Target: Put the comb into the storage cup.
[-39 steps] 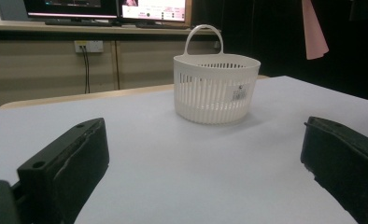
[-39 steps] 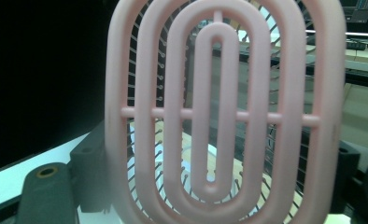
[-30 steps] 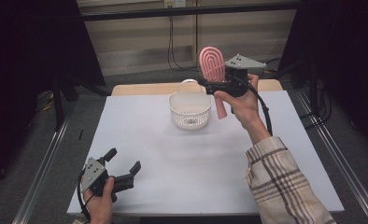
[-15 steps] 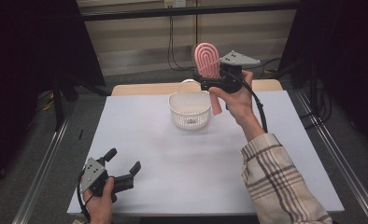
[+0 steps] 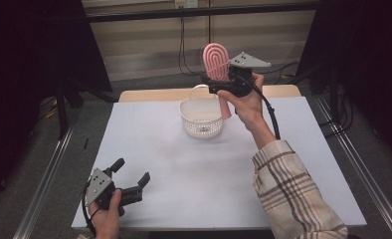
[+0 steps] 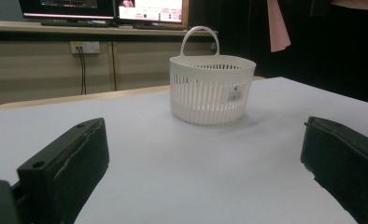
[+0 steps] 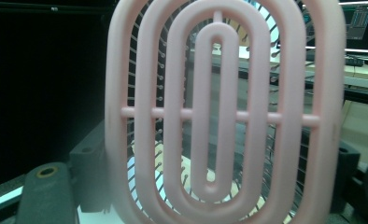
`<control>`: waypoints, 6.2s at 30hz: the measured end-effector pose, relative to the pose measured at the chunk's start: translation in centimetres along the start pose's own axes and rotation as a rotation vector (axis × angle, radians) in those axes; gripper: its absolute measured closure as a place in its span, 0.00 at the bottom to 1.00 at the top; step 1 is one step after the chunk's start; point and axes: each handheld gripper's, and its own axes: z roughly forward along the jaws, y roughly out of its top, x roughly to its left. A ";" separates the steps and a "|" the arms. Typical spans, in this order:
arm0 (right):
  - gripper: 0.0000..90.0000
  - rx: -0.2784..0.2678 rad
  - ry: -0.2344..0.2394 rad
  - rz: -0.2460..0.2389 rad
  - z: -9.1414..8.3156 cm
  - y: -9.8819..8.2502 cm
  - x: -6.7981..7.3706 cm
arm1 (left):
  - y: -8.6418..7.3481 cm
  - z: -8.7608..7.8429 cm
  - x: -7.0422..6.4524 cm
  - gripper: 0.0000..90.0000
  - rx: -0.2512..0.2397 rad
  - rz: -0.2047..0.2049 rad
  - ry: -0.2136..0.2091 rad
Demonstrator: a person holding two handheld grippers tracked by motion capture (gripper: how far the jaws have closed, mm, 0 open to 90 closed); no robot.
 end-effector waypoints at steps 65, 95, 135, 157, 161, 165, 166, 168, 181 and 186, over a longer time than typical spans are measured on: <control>0.22 -0.053 -0.043 0.035 4.8 -1.9 -0.6 | 0.0 0.0 0.1 0.01 0.002 -0.002 -0.005; 0.22 -0.032 -0.077 0.095 4.8 -4.7 -2.0 | 0.0 0.0 0.1 0.01 0.001 0.003 -0.006; 0.22 0.016 -0.089 0.129 4.7 -7.9 -2.0 | 0.0 0.0 0.1 0.01 -0.001 0.006 -0.002; 0.22 0.058 -0.102 0.160 4.8 -9.6 -2.4 | -0.1 0.3 -0.2 0.01 0.012 -0.014 -0.015; 0.22 0.065 -0.113 0.171 4.9 -10.1 -2.6 | -0.1 0.2 -0.1 0.01 0.005 0.007 0.001; 0.22 0.092 -0.122 0.178 5.1 -10.8 -2.7 | -0.1 0.2 0.0 0.01 0.012 0.009 0.003; 0.22 0.095 -0.119 0.184 5.2 -11.0 -2.8 | -0.1 0.2 -0.1 0.01 0.011 0.009 0.002; 0.22 0.089 -0.119 0.192 5.1 -11.0 -2.9 | -0.1 0.3 -0.1 0.01 0.010 0.010 0.000; 0.22 0.107 -0.123 0.242 4.9 -11.0 -3.8 | -0.1 0.3 -0.2 0.01 0.018 0.013 -0.002; 0.21 0.108 -0.119 0.253 4.8 -11.0 -4.2 | -0.1 0.2 -0.2 0.01 0.016 0.010 0.001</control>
